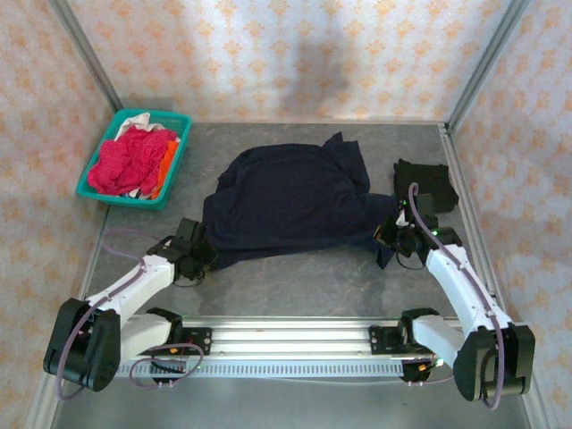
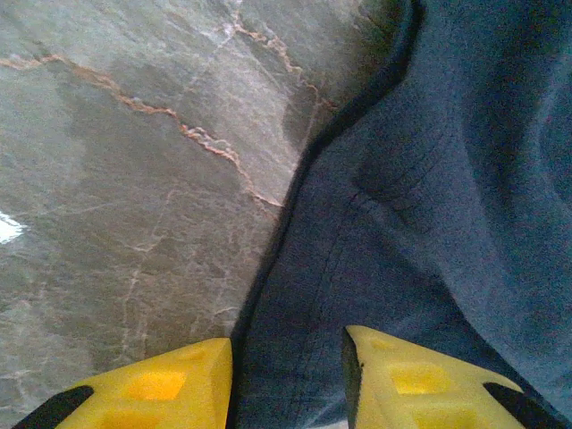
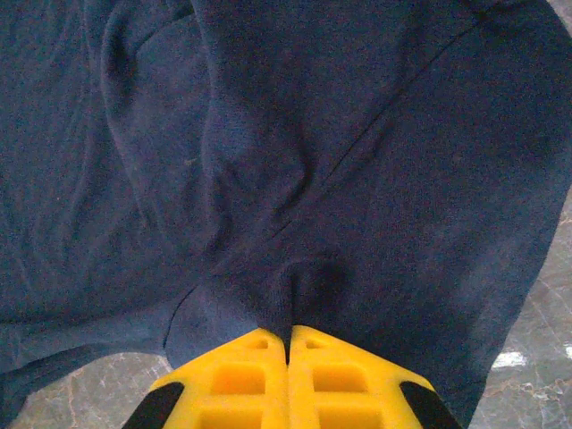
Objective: Fold and stack the t-shirts
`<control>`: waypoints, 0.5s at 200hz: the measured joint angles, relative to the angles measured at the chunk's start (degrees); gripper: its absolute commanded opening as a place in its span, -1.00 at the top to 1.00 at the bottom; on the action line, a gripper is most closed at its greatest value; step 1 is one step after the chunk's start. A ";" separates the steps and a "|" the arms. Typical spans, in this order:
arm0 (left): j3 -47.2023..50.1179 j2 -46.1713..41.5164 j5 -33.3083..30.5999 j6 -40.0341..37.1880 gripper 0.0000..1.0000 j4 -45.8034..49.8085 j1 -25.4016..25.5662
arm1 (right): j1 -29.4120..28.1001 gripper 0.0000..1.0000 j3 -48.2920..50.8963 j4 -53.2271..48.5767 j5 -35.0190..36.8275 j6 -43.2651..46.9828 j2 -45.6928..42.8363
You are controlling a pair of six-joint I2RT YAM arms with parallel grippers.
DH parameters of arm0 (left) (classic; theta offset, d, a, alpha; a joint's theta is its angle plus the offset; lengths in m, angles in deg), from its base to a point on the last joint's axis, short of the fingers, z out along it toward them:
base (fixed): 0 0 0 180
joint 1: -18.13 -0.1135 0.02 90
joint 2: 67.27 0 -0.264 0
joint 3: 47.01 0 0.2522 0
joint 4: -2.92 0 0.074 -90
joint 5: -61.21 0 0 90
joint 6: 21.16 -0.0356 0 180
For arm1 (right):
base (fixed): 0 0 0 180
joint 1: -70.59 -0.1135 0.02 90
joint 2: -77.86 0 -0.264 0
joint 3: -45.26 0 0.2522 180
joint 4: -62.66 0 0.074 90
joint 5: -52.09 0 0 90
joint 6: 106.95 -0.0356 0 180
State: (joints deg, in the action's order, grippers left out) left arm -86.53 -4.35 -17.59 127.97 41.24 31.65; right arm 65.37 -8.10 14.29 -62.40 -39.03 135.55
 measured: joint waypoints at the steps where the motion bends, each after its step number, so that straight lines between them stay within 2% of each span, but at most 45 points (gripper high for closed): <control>1: 0.00 0.00 0.00 0.00 0.26 -0.02 0.00 | 0.00 1.00 0.00 0.00 0.00 0.00 -0.02; 44: 0.96 2.08 0.63 1.07 0.33 -3.02 0.00 | 0.00 1.00 0.00 0.00 0.00 0.00 -0.02; 59: 1.05 2.78 0.96 1.42 0.49 -5.16 0.00 | 0.00 1.00 0.00 -0.02 0.00 0.00 -0.02; 79: 1.62 4.00 1.66 2.01 1.00 -7.76 0.00 | 0.00 1.00 0.00 -0.02 0.00 0.00 -0.24; 100: 1.60 4.07 1.88 2.29 1.00 -8.76 0.00 | 0.00 1.00 -0.02 -0.07 0.00 0.00 -0.57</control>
State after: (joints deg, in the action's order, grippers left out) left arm -84.93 -0.29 -15.71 130.27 32.47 31.65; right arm 65.37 -8.12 14.22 -62.40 -39.03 134.98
